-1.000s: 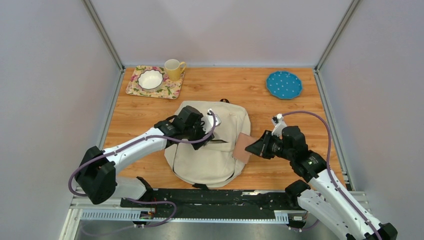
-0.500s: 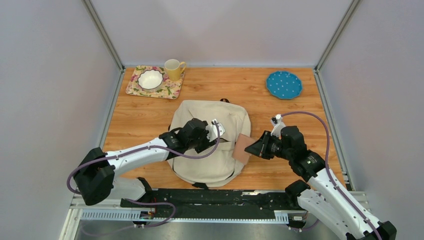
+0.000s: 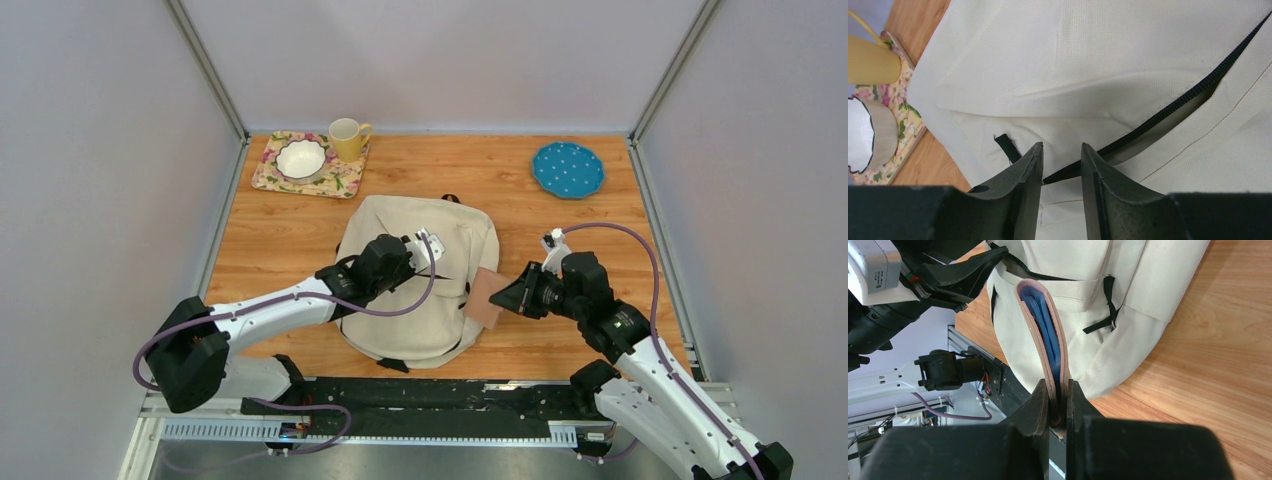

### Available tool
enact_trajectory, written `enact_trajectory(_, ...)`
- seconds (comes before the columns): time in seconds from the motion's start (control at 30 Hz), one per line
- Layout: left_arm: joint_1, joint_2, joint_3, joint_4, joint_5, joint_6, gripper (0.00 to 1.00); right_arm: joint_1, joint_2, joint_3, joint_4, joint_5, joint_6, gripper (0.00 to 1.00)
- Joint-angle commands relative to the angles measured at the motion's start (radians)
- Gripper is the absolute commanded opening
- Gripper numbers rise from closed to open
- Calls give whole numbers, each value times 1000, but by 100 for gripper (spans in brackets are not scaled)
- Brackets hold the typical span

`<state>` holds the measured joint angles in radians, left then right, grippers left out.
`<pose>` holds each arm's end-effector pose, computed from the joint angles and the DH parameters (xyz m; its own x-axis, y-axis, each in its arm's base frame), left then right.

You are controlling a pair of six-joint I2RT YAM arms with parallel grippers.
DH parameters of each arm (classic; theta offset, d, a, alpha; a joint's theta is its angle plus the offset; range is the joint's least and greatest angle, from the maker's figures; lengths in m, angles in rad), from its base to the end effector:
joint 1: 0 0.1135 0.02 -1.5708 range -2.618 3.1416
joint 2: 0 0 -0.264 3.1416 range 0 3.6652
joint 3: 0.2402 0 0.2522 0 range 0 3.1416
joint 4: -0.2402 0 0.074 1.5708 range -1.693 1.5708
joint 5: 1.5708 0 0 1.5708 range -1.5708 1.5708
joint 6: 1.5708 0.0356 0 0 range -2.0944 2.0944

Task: Pack the student bag
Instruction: Place the stationery in the student bag.

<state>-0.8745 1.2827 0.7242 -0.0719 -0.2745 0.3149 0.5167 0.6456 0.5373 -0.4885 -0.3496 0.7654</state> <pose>0.1818 -0.2025 0.2239 -0.1742 0.6733 -0.7186 0.6858 0.6067 0.4021 0.1227 0.0837 0.2451 -0.8446 0.2688 -0.4631 -0.1738 0.6805 0.7119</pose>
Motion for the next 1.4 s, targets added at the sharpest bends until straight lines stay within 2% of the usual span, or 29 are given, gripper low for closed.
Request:
enact_trajectory(0.0,2,-5,15,-3,29,20,45,3,-6,7,62,-8,9,0)
enact_trajectory(0.13,2,-36,-15,-3,139,-3,54,2,-6,6,59,-5,6,0)
enact_trajectory(0.3,-3,-45,-20,-65,211,19,56,2,-3,-2,65,-6,11,0)
enact_trajectory(0.47,-20,-52,-52,1,253,41,63,3,9,-10,76,-9,15,0)
enact_trajectory(0.87,-69,15,-68,237,155,-19,65,3,14,-14,56,-2,9,0)
enact_trajectory(1.2,-100,53,-39,265,253,-46,66,2,23,-23,56,6,12,0)
enact_trajectory(1.37,-145,79,-35,308,190,-54,68,2,29,-20,57,3,11,0)
